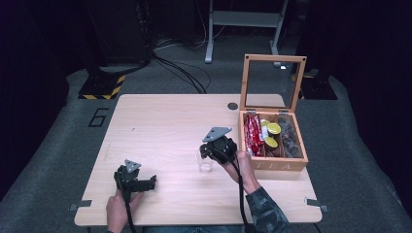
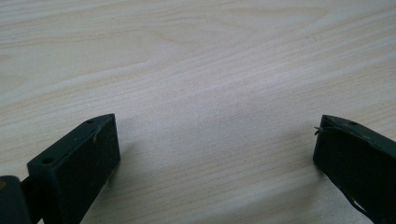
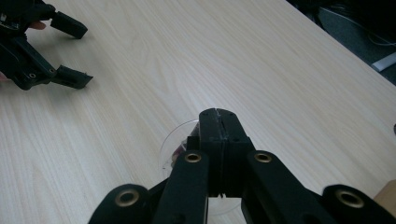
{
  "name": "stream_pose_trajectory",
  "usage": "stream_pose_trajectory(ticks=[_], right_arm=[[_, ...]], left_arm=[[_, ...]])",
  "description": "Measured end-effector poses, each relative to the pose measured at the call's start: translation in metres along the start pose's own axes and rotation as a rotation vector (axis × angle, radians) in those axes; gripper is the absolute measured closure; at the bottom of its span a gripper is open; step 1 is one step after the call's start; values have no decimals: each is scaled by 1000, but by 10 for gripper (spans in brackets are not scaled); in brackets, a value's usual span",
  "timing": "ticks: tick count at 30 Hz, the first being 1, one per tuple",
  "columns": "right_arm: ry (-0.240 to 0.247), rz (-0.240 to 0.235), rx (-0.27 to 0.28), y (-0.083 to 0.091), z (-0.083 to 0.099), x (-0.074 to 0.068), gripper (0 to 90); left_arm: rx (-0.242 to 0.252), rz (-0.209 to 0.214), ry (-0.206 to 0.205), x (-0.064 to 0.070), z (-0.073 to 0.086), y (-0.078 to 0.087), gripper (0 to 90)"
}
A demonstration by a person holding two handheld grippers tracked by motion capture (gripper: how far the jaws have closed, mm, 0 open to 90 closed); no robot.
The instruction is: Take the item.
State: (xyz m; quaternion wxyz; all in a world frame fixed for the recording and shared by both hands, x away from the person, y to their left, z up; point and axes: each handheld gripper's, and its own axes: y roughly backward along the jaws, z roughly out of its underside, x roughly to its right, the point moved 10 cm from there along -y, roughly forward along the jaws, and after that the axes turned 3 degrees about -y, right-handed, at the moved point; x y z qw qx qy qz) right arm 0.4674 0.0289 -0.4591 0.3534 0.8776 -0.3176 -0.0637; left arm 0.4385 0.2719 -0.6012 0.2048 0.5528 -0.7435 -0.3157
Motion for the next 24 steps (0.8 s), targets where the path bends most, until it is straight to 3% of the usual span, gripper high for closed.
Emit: stream_pose_trajectory(ticks=[18,24], right_arm=[[-45,-65,-88,-30,24,-3,897],[-40,-74,-125,-37,29,-2,895]], left_arm=[[1,0,0,0,0,0,4],[1,0,0,0,0,0,4]])
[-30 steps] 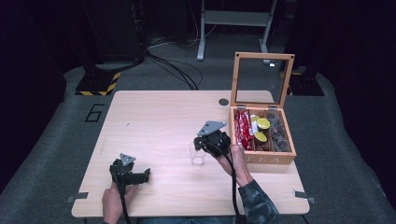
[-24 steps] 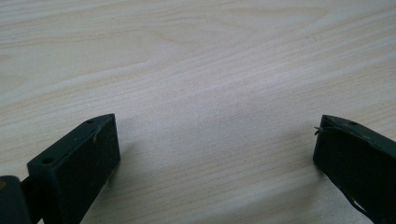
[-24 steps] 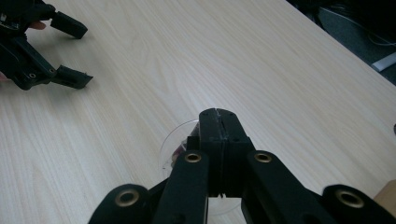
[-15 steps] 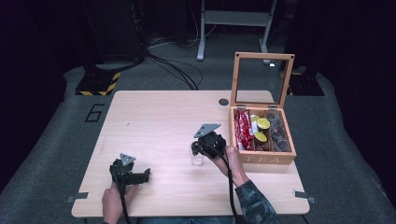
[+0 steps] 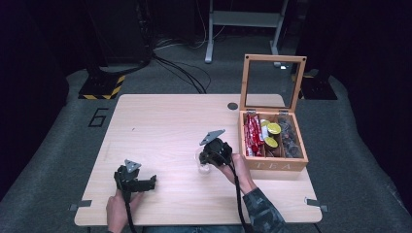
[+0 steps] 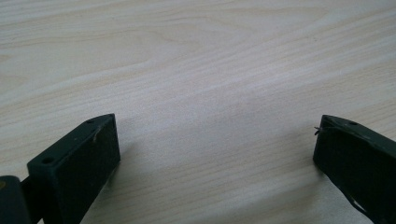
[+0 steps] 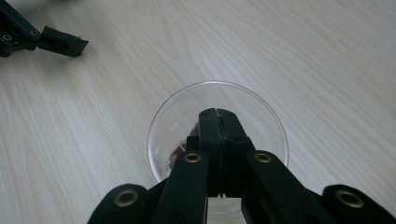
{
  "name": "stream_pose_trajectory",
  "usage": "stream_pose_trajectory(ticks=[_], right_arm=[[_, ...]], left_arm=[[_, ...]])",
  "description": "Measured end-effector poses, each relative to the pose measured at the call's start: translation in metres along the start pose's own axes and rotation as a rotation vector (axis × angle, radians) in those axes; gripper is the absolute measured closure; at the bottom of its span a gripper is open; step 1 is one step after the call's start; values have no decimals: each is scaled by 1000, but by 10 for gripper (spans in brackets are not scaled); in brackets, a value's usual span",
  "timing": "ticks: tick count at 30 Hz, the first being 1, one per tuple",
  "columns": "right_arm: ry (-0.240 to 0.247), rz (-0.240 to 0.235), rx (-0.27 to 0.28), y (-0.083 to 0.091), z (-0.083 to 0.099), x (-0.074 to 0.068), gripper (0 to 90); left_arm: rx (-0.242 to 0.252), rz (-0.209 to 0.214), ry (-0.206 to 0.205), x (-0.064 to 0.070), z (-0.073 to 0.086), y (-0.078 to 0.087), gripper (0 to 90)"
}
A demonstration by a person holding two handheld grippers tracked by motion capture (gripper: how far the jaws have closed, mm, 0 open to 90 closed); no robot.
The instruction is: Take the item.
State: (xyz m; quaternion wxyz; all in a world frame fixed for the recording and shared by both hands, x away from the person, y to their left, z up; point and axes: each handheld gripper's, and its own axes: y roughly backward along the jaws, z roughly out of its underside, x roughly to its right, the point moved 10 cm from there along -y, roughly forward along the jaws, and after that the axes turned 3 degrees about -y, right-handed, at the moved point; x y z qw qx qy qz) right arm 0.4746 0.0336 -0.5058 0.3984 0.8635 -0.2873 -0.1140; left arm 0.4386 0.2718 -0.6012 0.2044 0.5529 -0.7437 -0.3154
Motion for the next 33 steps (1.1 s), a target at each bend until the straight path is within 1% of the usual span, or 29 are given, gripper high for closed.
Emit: stream_pose_trajectory(ticks=[2,5,7,8,10,13,14,15,16,18,21,23,24,25,26,27,28,29,30,31,33], right_arm=[[-4,-4,-5,-2,1,-1,893],[4,-11,-30,-4,3,-1,885],[3,-8,-34,-5,3,-1,874],[-1,-10,-34,-6,3,-2,869],[0,-9,-32,-4,4,-1,836],[-11,-11,-19,-1,3,-1,782],[-2,-7,-19,0,3,-1,761],[-8,-14,-11,1,2,-2,737],[3,-11,-12,2,2,-2,710],[8,-7,-7,5,0,-2,658],[-1,7,9,10,-2,-2,518],[-7,8,24,15,-2,-2,398],[-10,4,34,17,-3,-3,361],[-12,7,40,20,-2,-3,323],[-14,11,49,23,-2,-2,280],[-15,13,53,26,-2,-2,262],[-27,20,76,29,-2,-1,237],[-20,22,84,34,-1,1,214],[-31,21,96,38,-1,1,196],[-31,21,96,43,1,2,182],[-38,38,125,52,1,5,151]], left_arm=[[0,0,0,0,0,0,4],[-1,0,0,0,0,0,4],[0,0,1,0,0,0,4],[1,2,9,1,0,0,4],[1,2,9,1,0,0,4],[1,2,9,1,0,0,4],[1,2,9,1,0,0,4],[1,1,9,1,0,0,3],[0,2,9,1,0,0,3],[0,2,9,1,0,0,4],[1,2,9,1,0,0,3],[0,2,9,1,0,0,3],[0,1,9,1,0,0,4],[-3,-2,-2,0,0,0,4],[-3,-1,-2,0,0,0,3],[-2,-2,-1,0,0,0,3],[-3,-1,-3,0,0,0,3],[-4,-1,-3,0,0,0,3],[-4,-1,-3,0,0,0,3],[-4,-2,-4,0,0,0,4],[-4,-1,-3,0,0,0,4]])
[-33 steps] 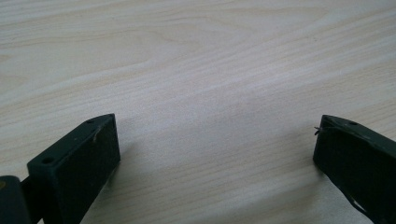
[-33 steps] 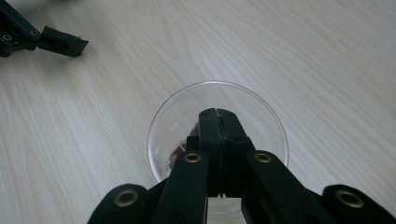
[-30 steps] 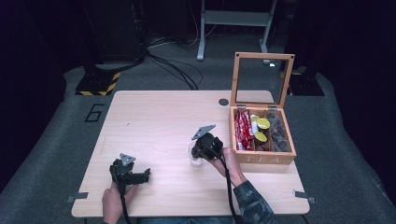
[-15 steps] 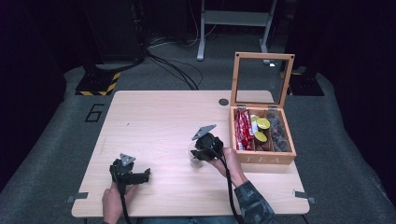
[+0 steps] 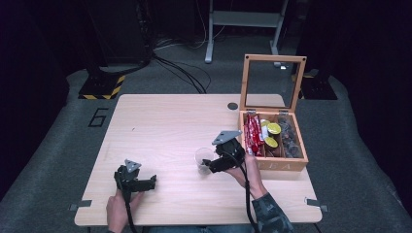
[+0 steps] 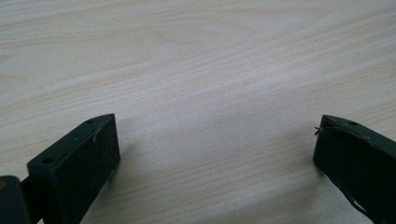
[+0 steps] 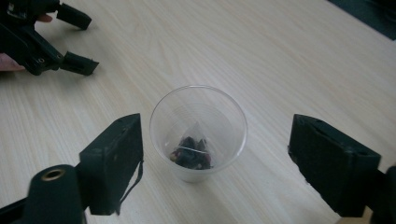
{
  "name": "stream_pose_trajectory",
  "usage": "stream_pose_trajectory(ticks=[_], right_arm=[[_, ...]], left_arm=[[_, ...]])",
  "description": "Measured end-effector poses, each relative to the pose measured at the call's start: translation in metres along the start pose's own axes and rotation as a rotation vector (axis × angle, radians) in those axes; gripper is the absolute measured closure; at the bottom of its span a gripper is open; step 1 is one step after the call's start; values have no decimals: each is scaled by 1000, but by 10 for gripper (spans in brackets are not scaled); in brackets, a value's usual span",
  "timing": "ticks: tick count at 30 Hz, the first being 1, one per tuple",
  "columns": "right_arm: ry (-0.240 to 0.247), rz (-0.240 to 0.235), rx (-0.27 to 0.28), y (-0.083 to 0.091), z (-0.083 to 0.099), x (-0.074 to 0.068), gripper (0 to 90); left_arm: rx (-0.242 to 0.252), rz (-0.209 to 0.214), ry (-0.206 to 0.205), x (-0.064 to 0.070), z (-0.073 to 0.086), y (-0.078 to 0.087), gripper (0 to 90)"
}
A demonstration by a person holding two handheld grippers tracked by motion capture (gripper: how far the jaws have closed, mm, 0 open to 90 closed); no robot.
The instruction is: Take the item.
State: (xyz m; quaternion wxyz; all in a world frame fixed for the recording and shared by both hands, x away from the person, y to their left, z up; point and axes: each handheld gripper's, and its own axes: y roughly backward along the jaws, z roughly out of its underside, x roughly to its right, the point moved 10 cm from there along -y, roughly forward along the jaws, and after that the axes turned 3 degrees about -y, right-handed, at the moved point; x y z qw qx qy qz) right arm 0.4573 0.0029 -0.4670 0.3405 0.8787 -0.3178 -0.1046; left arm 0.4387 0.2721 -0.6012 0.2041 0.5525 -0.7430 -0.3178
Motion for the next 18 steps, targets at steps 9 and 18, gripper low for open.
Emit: stream_pose_trajectory(ticks=[9,18], right_arm=[[-24,20,18,26,12,10,52],[-59,85,68,62,32,25,7]], left_arm=[[-1,0,-1,0,0,0,3],[-5,-1,-2,0,0,0,3]])
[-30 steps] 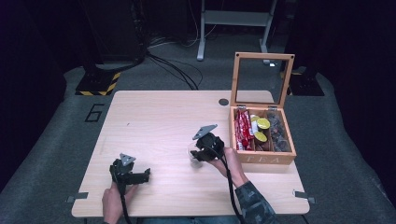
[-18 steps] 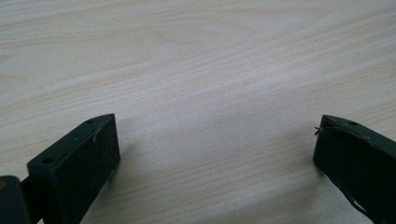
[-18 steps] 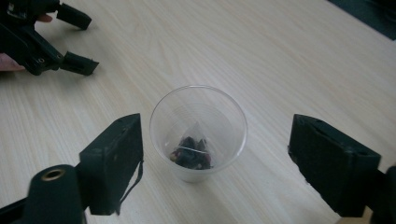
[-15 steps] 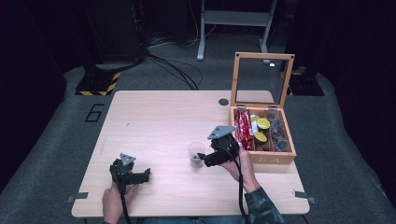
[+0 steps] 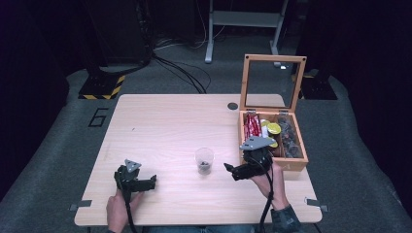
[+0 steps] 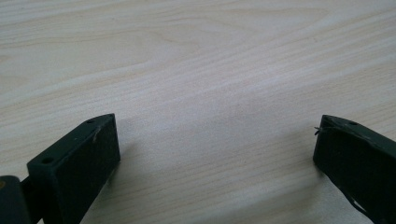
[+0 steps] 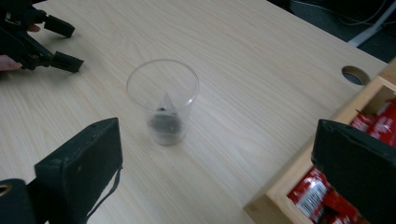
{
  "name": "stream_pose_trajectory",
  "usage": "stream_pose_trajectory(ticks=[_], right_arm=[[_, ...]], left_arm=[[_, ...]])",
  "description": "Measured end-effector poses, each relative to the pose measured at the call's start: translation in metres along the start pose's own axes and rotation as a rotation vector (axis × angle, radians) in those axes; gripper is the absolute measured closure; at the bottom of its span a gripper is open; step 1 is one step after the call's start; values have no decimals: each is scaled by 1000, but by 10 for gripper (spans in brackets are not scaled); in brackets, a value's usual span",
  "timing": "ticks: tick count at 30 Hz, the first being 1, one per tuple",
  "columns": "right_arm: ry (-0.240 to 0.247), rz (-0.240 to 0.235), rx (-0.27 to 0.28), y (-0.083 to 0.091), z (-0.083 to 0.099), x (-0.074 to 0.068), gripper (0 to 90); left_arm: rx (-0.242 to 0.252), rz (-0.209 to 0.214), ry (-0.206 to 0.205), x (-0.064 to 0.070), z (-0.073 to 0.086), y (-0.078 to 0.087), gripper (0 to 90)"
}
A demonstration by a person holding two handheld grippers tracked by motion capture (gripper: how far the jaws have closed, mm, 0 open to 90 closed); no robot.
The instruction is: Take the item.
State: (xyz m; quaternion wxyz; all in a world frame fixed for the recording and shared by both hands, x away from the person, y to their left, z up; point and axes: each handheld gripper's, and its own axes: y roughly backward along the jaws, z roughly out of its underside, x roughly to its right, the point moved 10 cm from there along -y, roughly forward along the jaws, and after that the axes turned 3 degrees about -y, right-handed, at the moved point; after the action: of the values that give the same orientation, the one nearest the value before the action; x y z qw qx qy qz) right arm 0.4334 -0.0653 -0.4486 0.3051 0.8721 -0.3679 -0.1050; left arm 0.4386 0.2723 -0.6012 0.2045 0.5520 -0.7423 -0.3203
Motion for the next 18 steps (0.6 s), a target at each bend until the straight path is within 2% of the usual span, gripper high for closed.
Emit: stream_pose_trajectory(ticks=[3,7,12,18], right_arm=[[-24,29,-3,11,10,6,1],[-32,64,-8,22,24,15,0],[-46,110,-14,32,41,26,0],[-93,162,-32,41,68,41,0]], left_arm=[[1,1,2,0,0,0,4],[1,0,2,0,0,0,3],[2,0,2,0,0,0,3],[2,0,3,0,0,0,4]])
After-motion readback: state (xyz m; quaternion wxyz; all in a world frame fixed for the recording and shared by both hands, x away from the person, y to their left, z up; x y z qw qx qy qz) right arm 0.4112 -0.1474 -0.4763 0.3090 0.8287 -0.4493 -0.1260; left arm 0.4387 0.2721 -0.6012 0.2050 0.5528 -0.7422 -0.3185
